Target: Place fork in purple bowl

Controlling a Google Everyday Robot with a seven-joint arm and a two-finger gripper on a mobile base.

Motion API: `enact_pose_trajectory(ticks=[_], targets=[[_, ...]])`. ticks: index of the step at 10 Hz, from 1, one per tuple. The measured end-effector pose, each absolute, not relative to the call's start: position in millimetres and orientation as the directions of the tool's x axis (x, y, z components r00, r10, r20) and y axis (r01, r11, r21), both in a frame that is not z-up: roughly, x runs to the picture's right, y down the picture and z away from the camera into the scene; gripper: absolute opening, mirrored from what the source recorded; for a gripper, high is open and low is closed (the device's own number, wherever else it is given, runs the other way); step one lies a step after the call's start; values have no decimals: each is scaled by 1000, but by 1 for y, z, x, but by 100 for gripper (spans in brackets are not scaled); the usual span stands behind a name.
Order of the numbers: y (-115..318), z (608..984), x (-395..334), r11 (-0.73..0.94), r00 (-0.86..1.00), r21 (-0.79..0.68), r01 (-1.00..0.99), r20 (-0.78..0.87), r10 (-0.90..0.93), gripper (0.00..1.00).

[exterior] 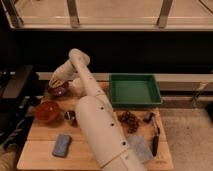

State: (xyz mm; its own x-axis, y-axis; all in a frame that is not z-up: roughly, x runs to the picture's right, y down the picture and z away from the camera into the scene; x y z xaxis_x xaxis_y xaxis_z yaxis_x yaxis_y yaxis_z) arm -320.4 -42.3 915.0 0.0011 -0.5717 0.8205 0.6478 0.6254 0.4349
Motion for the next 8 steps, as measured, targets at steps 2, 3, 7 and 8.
enact_pose_trajectory(ticks=[2, 3, 7, 8], targets=[[-40, 915, -322, 619, -6, 432, 656, 823, -568, 64], [-39, 914, -322, 615, -10, 431, 661, 824, -567, 64], [-42, 913, -310, 619, 4, 418, 665, 827, -563, 64], [-46, 912, -303, 627, 18, 414, 659, 826, -564, 64]])
